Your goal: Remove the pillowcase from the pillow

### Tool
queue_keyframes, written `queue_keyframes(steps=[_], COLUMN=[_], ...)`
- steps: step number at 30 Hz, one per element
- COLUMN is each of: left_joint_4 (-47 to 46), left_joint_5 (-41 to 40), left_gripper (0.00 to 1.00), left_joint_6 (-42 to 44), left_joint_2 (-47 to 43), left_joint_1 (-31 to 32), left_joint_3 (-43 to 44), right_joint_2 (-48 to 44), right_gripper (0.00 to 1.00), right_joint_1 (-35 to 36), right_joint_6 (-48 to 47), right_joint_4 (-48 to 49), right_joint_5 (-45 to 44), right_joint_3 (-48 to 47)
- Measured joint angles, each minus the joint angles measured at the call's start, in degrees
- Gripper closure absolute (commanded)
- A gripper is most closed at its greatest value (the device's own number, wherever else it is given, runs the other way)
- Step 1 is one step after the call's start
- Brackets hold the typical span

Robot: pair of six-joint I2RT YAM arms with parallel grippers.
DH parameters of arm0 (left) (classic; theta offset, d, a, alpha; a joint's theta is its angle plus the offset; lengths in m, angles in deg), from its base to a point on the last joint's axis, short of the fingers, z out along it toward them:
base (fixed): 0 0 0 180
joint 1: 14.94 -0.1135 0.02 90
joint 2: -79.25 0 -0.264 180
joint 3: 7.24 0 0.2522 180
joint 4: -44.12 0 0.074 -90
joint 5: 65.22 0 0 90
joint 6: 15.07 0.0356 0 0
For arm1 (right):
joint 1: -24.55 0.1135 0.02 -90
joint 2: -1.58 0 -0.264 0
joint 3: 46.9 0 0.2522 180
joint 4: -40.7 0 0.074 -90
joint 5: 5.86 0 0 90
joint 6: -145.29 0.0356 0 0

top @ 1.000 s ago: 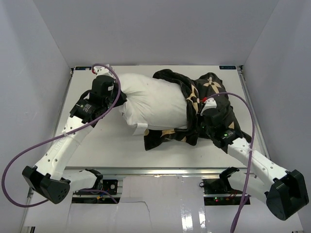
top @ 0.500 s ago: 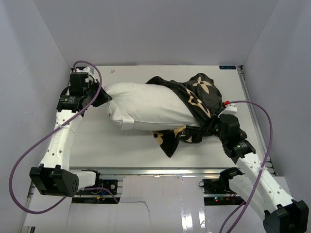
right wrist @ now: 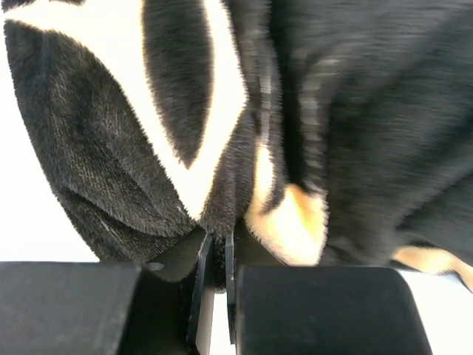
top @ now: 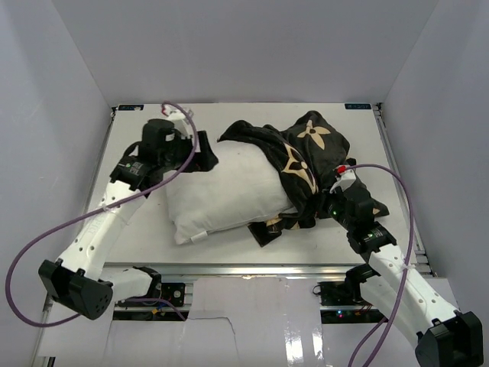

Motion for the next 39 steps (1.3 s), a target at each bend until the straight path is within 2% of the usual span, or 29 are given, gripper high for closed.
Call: queue_keyframes(steps=[4,10,13,14,15,16,17,18,19,21,24,27,30,32,34,37,38,39], left_joint_4=[0.0,-0.3,-0.7,-1.1,-1.5,-1.9,-2.3,-2.8,-3.4,-5.0,-7.1,-8.6,-9.4,-9.8,-9.9,-9.8,-9.7,-9.5], left_joint_5=[-6.4,-17.3,-22.1,-23.6,-25.0,-26.2,-27.4,-28.6,-29.5,-30.5,-31.0,-31.1,-31.1,-31.6,-32.3,-33.4,-33.9,-34.3], left_gripper=[0.02,0.02,0.03,0.06,0.14,0.45,0.59,0.69,0.84,1.00,1.00,1.00,1.00,1.00,1.00,1.00,1.00,1.00], left_joint_6=[0.5,-0.4,-1.7,-2.2,-2.9,-3.6,-4.7,-5.0,-6.0,-7.2,-8.4,-9.2,-9.5,-9.7,-9.8,-9.9,-9.9,-9.9], left_joint_2=[5.5,17.5,23.5,24.9,26.0,26.7,27.2,27.3,27.2,26.2,23.8,20.9,18.3,17.1,16.3,15.3,15.1,14.8], left_joint_1=[11.6,23.1,26.8,27.4,27.8,28.2,28.4,28.5,28.5,28.6,28.6,28.6,28.6,28.7,28.7,28.9,28.9,28.9], left_joint_3=[0.0,0.3,1.6,1.9,1.9,1.9,1.8,1.6,1.2,0.1,-2.1,-4.7,-6.3,-7.0,-7.3,-7.5,-7.5,-7.5], right_joint_2=[-0.2,-1.0,-1.0,-1.2,-1.4,-1.8,-2.3,-2.9,-3.3,-4.0,-2.7,2.8,12.0,19.4,27.5,37.7,40.2,42.0], right_gripper=[0.92,0.91,0.83,0.79,0.73,0.58,0.52,0.42,0.38,0.33,0.25,0.18,0.11,0.10,0.11,0.18,0.22,0.32], right_joint_1=[1.3,2.5,3.2,3.4,3.5,3.6,3.7,3.8,3.9,3.9,4.0,4.0,4.0,4.0,4.0,4.1,4.1,4.2], right_joint_6=[0.0,0.0,-0.3,-0.5,-0.6,-0.8,-0.9,-1.1,-1.2,-1.9,-3.1,-5.1,-7.8,-9.6,-11.3,-12.8,-13.1,-13.3], right_joint_4=[0.5,0.5,0.0,-0.4,-1.1,-2.3,-3.3,-4.6,-5.7,-7.3,-9.2,-9.0,-7.1,-6.2,-5.9,-6.1,-6.4,-6.5], right_joint_5=[0.6,0.8,0.7,0.6,0.4,0.3,0.1,0.1,0.1,0.1,0.2,0.3,1.3,2.3,2.7,2.8,2.8,3.0], right_joint_3=[0.0,0.0,0.0,-0.1,-0.2,-0.5,-0.9,-1.6,-2.5,-5.1,-11.4,-20.3,-29.7,-35.4,-40.1,-43.6,-43.3,-42.4])
